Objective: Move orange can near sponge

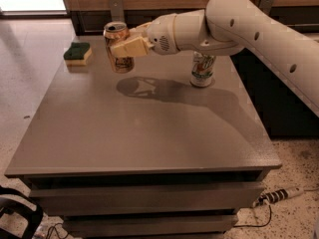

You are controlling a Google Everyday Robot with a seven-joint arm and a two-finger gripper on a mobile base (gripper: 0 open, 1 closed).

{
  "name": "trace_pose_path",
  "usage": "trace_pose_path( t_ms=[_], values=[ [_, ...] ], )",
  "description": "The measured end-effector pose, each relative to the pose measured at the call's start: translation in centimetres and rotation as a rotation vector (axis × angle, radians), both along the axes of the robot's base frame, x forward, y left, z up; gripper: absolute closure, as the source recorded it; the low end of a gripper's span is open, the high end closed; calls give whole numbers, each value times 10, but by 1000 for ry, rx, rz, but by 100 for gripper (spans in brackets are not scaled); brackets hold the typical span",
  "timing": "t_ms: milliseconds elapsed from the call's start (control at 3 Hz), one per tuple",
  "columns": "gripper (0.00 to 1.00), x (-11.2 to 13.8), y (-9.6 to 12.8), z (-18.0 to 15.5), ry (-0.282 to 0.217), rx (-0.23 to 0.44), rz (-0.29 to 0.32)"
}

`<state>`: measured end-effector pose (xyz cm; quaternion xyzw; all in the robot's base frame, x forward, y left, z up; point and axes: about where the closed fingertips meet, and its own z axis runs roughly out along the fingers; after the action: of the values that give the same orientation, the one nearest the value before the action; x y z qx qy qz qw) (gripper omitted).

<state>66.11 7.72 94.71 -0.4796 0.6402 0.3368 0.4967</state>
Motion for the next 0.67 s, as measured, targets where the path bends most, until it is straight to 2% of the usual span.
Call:
trace_pose_path(
  t_ms=[333,667],
  values=[
    [100,34,-10,-7,78,-35,-166],
    [100,61,-19,-17,131,5,-282]
  ],
)
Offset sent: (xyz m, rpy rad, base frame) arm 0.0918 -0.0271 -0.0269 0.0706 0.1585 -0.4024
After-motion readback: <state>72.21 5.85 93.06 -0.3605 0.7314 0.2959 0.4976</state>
